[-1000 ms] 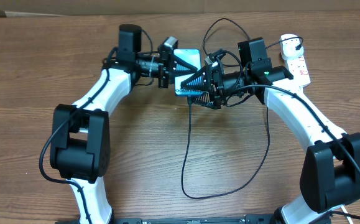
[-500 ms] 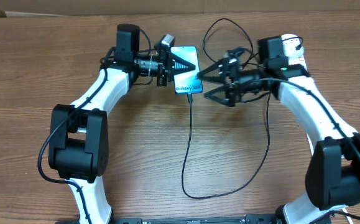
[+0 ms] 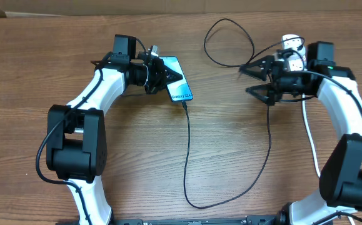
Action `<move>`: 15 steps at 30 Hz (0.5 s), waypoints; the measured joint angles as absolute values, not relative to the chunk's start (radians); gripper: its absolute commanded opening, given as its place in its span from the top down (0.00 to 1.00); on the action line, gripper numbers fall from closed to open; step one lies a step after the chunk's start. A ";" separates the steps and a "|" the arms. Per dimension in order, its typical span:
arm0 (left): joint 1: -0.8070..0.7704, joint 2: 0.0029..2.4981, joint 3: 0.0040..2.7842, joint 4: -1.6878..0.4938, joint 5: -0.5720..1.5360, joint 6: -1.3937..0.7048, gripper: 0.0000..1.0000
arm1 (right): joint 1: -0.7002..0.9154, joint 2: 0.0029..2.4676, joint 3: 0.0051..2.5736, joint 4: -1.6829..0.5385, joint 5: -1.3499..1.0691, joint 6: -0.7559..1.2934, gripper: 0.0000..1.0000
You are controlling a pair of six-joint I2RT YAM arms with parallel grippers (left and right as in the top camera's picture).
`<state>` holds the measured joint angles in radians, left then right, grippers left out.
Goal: Plug charger to phone and switch on socket
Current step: 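Lower the phone flat onto the table with the left gripper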
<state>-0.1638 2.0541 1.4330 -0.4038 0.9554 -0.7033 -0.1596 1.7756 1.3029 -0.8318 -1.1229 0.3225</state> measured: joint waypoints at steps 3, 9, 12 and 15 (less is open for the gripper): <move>-0.170 2.054 1.433 -0.390 0.886 -0.656 0.96 | -0.199 1.776 1.303 -0.849 -1.107 0.289 0.03; -0.201 2.054 1.433 -0.363 0.721 -0.616 0.96 | -0.224 1.776 1.303 -0.877 -1.092 0.233 0.03; -0.224 2.054 1.433 -0.310 0.680 -0.601 0.96 | -0.224 1.776 1.303 -0.882 -1.092 0.212 0.03; -0.243 2.054 1.433 -0.266 0.663 -0.599 0.96 | -0.224 1.776 1.303 -0.886 -1.091 0.202 0.03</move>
<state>-0.2428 2.0541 1.4330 -0.2661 0.6632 -0.5987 -0.2237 1.7756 1.3029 -0.8860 -1.0912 0.2024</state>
